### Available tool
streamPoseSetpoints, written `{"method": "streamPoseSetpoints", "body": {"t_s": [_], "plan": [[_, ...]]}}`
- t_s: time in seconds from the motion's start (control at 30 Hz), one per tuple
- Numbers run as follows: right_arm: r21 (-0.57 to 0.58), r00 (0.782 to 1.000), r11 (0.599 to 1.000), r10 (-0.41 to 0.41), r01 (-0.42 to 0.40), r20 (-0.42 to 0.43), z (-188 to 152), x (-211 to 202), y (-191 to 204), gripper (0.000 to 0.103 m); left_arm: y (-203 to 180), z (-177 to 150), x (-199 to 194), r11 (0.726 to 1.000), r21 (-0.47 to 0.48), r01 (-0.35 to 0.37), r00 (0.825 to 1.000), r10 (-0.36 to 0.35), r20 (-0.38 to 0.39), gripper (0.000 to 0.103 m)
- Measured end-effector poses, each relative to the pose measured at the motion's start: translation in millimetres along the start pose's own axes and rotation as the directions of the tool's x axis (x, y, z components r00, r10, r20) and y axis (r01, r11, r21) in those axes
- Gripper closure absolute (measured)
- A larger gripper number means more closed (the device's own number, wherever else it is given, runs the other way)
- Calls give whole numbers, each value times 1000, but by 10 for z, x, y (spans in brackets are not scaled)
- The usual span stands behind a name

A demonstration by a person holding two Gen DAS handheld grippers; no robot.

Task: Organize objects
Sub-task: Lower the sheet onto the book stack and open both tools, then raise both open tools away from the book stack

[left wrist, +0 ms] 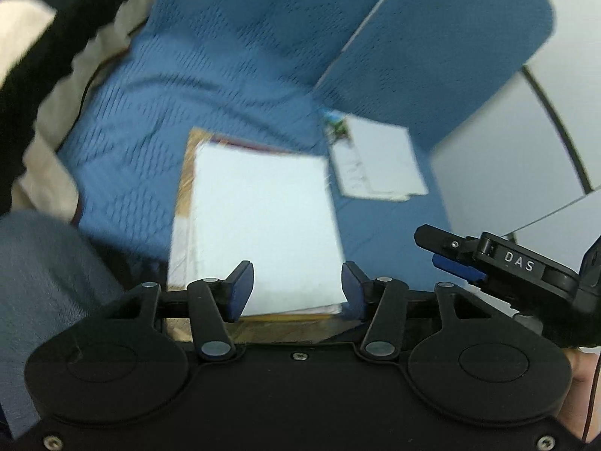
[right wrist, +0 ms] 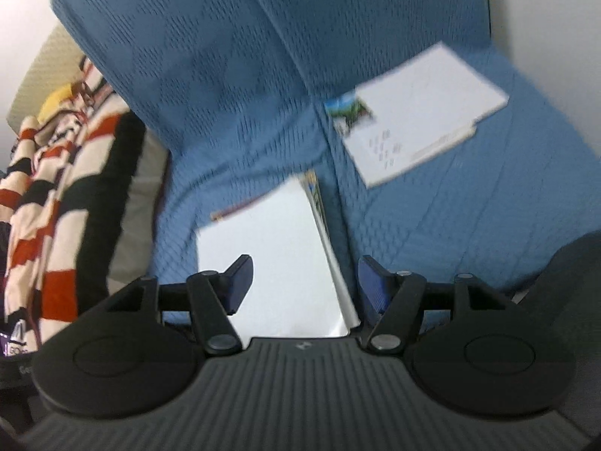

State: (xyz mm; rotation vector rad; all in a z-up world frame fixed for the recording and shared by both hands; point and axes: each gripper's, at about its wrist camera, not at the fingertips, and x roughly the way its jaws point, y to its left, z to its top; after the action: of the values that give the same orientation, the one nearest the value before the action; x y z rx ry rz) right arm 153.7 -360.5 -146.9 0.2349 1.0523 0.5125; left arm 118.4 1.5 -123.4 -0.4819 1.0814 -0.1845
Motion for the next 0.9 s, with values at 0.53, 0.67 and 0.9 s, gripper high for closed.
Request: {"method": "streamPoseSetpoints", "body": {"t_s": [0.53, 0.67, 0.9], "plan": [[-50, 982, 999, 4, 6, 190, -267, -1247, 42, 38, -927, -250, -779, 980, 172, 104, 982, -128, 138, 23], [-63, 975, 998, -6, 21, 223, -378, -1435, 8, 38, -1046, -337, -859, 976, 193, 99, 979, -131, 160, 13], [-85, 967, 995, -33, 57, 254, -501, -1610, -78, 38, -1217, -421, -869, 971, 215, 106, 973, -146, 181, 1]]}}
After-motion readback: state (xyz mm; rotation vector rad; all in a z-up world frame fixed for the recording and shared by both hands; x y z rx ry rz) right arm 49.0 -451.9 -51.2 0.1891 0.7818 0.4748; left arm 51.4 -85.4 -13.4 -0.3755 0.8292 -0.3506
